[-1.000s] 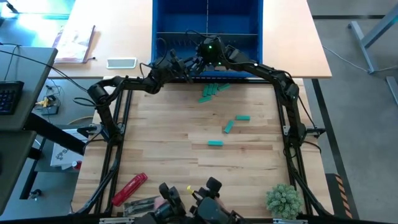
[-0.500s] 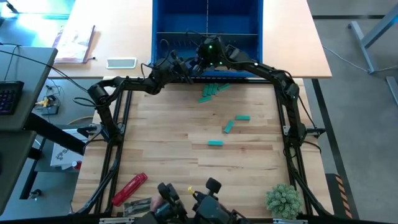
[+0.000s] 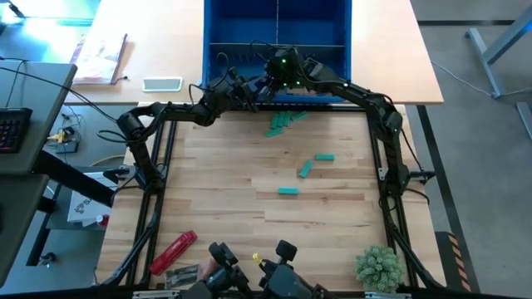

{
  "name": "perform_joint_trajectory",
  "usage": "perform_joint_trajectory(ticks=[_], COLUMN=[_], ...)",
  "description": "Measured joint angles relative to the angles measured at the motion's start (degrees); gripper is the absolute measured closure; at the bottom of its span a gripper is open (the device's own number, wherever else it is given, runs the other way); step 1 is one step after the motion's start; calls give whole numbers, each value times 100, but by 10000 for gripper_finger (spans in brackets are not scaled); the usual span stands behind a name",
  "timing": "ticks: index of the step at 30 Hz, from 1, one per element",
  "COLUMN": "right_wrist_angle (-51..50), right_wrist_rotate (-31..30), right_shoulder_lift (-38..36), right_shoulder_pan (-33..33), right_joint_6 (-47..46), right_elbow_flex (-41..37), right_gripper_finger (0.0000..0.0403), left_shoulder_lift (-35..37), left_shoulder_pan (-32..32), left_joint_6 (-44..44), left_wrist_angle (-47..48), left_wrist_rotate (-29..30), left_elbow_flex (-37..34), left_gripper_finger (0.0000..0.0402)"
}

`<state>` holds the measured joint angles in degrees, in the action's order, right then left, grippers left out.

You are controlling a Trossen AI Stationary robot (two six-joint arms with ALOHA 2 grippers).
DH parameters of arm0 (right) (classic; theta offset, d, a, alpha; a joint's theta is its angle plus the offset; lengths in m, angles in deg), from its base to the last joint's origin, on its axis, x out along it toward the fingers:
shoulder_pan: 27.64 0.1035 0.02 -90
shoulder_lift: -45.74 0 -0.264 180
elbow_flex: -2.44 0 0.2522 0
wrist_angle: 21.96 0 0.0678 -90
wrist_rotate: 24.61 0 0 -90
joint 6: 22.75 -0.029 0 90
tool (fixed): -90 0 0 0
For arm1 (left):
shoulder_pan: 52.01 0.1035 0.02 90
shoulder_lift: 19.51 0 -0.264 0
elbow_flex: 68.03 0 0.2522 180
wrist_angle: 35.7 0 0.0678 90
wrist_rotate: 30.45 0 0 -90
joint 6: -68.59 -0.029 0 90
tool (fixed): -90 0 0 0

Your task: Sort blocks

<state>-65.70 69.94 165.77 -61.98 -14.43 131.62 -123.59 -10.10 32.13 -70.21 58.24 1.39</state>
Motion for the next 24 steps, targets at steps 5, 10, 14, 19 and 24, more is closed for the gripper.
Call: perform_joint_trajectory(ticks=[5, 10, 14, 19, 24], right_wrist_angle=[-30, -64, -84, 116, 352], right_wrist_rotate=[0, -16, -49, -743, -1793], right_shoulder_lift=[-258, -638, -1011, -1434, -1527], right_shoulder_pan=[23, 23, 22, -52, -385], right_joint_6=[118, 225, 358, 744, 1315], right_elbow_flex=[0, 0, -2, 0, 0], right_gripper_finger=[365, 365, 365, 365, 365], left_shoulder_lift=[12, 18, 17, 12, 17], left_shoulder_pan=[31, 31, 35, 40, 37], left_joint_6=[88, 109, 155, 292, 300], left_wrist_angle=[51, 151, 170, 252, 436], left_wrist_rotate=[66, 179, 190, 196, 170], left_elbow_flex=[4, 11, 11, 11, 22], left_gripper_finger=[245, 245, 245, 245, 245])
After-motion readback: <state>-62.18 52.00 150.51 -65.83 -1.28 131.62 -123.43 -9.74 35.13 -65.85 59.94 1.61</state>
